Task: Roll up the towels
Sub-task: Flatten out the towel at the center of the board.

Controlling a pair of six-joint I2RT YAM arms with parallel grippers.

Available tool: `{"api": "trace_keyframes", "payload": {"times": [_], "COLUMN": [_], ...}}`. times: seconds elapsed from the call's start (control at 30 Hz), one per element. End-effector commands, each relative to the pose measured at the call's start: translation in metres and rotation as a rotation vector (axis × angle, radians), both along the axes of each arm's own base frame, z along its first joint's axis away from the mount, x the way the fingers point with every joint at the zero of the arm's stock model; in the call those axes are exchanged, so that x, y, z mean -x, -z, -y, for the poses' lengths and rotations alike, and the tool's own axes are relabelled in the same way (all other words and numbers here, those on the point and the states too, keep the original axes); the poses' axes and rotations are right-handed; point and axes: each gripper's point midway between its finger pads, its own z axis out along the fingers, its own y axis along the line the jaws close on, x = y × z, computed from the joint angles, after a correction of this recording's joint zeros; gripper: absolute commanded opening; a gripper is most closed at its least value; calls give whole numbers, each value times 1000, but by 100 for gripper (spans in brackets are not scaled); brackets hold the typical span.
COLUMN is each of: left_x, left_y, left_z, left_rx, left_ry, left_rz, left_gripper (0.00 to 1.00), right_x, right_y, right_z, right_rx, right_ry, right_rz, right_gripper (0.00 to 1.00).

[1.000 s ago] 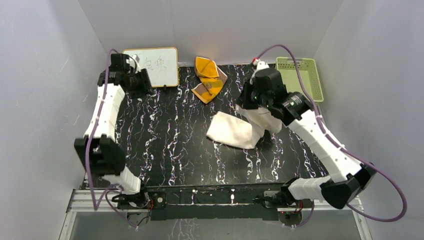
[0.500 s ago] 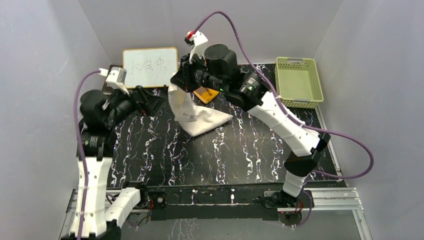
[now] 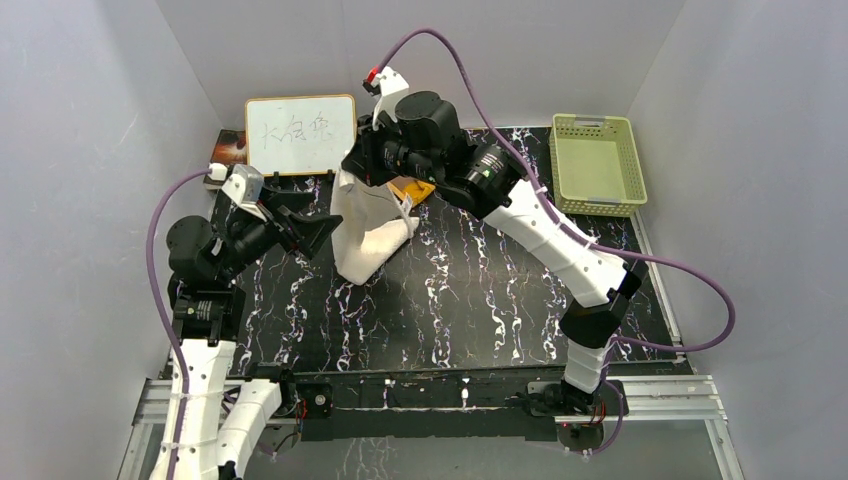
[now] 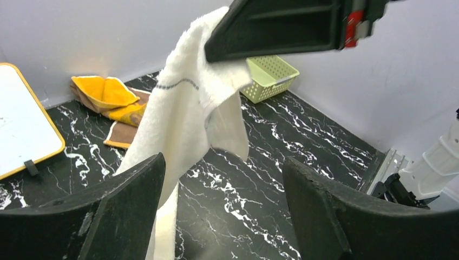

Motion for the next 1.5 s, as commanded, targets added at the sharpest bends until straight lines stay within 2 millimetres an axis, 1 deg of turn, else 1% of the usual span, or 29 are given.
{"api": "trace_keyframes", "payload": {"times": [0.0,0.07,0.17,0.4,0.47,0.6,0.67,0.73,0.8,0.83,0.87,0.97,1.0,1.03,1.1,1.13,1.17,1.2,1.23,1.27,1.33,1.37,1.4,1.47], "left_x": [-4,-8,-13,-27,-31,-41,-44,-47,-49,-50,-51,-51,-51,-52,-53,-54,-54,-54,-55,-56,-61,-63,-66,-72], "left_y": [-1,3,5,0,0,8,8,6,6,4,2,-5,-6,-8,-9,-10,-9,-9,-7,-6,-2,-2,-1,0], "left_z": [2,3,4,16,20,29,33,37,37,37,36,34,32,30,24,21,18,16,14,13,10,9,6,-4], "left_rx": [-46,-41,-36,-29,-32,-65,-60,-53,-52,-49,-43,-40,-50,-61,-91,-110,-130,-147,-164,-180,-208,-219,-229,-250], "left_ry": [17,19,27,72,79,76,79,84,78,75,64,47,39,26,-12,-30,-43,-55,-61,-67,-79,-88,-104,-168], "left_rz": [103,116,133,155,159,155,162,170,175,179,182,199,198,197,185,181,172,164,147,129,77,56,33,-8], "left_gripper": [75,73,72,72,70,58,52,43,28,9,0,0,0,0,0,0,0,0,0,0,0,0,0,0], "right_x": [4,3,2,-1,-1,-2,-3,-3,-4,-4,-5,-8,-11,-16,-30,-37,-39,-43,-44,-44,-44,-43,-41,-37], "right_y": [-47,-43,-37,-27,-25,-23,-21,-19,-19,-18,-18,-15,-14,-14,-12,-8,-14,-11,-7,1,24,38,65,102], "right_z": [2,0,-2,-7,-9,-12,-13,-13,-12,-12,-11,-8,-4,2,23,35,52,65,76,85,100,108,114,122], "right_rx": [-115,-109,-103,-92,-89,-86,-82,-76,-73,-71,-68,-60,-62,-67,-79,-80,-91,-85,-71,-41,20,44,78,104], "right_ry": [0,-3,-3,-5,-9,-14,-16,-16,-12,-10,-6,10,16,18,35,55,77,101,122,141,186,206,220,235], "right_rz": [57,49,38,25,23,20,17,17,20,22,24,21,15,3,-15,-17,3,19,37,56,74,70,42,-2], "right_gripper": [0,0,0,0,0,0,0,0,0,0,0,0,0,7,40,54,65,73,75,76,77,77,77,77]}}
